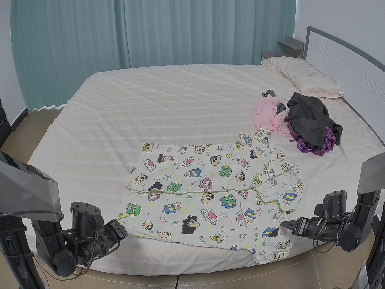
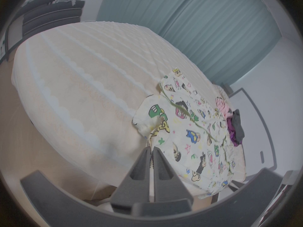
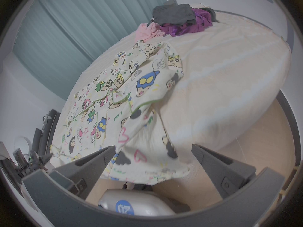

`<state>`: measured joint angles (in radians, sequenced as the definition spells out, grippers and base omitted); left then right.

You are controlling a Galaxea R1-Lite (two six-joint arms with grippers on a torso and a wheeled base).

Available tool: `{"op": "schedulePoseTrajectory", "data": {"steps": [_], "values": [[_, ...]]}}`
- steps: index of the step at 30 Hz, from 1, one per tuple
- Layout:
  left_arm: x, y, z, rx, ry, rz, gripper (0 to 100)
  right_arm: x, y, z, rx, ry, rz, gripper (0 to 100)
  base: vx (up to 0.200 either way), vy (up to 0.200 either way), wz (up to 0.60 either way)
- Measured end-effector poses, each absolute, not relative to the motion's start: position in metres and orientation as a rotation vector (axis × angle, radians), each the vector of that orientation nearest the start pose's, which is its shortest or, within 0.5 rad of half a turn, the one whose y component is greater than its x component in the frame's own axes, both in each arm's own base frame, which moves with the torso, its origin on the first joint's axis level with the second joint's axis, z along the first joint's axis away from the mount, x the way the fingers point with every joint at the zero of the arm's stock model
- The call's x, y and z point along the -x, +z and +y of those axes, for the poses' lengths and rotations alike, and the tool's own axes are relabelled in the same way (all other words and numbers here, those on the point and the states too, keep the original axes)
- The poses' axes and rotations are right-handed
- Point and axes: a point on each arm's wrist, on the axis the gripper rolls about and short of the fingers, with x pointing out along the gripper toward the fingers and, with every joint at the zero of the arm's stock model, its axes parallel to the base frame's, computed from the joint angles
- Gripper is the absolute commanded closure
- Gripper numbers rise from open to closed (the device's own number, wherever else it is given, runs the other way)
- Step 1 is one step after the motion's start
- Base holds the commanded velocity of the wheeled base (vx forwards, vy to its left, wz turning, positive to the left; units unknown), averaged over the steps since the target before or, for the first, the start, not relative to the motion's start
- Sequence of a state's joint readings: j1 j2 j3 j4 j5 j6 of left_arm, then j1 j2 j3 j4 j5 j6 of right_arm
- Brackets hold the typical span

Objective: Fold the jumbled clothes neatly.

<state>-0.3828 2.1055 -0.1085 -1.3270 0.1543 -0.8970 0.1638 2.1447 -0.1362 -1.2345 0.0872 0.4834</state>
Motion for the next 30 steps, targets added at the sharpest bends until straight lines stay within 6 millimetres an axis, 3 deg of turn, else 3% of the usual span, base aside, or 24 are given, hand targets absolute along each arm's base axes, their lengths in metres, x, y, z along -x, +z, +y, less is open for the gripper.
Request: {"op": "schedulePoseTrajectory", "data": {"steps": [7,8,18,30], "values": [[-0.223,0.008,-0.081,0.738,0.080,0.666,100,-0.256,-0.027,0.041,-0.388,0.067,0.781,0,0.000,0.000,0.00],[-0.224,0.008,-0.081,0.739,0.081,0.666,100,-0.260,-0.028,0.041,-0.385,0.071,0.775,100,0.000,0.000,0.00],[-0.225,0.006,-0.080,0.739,0.086,0.671,100,-0.285,-0.036,0.047,-0.358,0.104,0.731,100,0.000,0.000,0.00],[-0.224,0.005,-0.080,0.738,0.088,0.674,100,-0.317,-0.006,0.047,-0.373,0.120,0.558,100,0.000,0.000,0.00]]}}
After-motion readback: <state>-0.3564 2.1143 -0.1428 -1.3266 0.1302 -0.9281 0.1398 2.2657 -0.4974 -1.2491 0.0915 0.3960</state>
